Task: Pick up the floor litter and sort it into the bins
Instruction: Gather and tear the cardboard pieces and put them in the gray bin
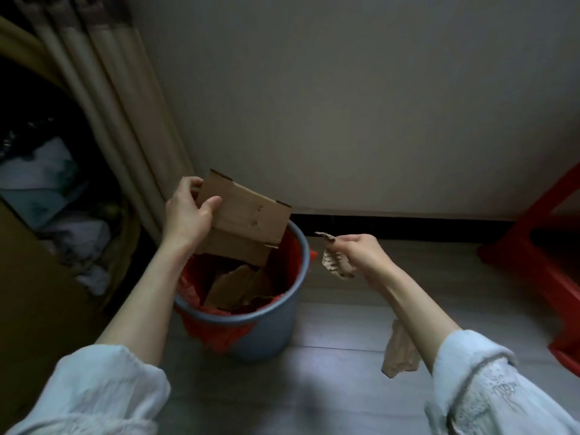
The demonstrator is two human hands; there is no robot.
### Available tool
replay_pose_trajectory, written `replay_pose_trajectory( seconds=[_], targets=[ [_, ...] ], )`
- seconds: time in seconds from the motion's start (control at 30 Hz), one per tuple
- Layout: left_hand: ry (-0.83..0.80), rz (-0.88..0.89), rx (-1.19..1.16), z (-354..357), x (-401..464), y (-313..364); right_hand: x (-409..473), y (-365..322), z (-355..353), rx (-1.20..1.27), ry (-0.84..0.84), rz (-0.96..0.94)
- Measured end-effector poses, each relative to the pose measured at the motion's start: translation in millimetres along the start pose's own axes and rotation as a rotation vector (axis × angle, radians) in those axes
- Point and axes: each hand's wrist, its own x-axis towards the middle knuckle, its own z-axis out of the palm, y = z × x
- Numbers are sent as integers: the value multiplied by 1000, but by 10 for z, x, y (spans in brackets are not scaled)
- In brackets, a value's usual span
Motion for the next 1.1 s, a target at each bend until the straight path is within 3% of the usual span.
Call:
replay_pose_trajectory(
  seconds=[0.17, 0.47, 0.7, 0.9, 1.1],
  targets=[
    [15, -88, 55, -42, 51, -310, 126, 1, 247, -24, 94, -40],
    [-258, -91, 200, 423, -190, -824, 226, 46, 359, -12, 153, -68],
    [-427, -143, 566, 639, -276, -1031, 334, 194, 657, -275, 126, -210],
    [-532, -214, 614, 709, -213, -1166, 436, 233, 971, -527, 62, -169],
    [-570, -224, 622, 616, -145, -1152, 426, 184, 1012, -342, 39, -95]
  ],
)
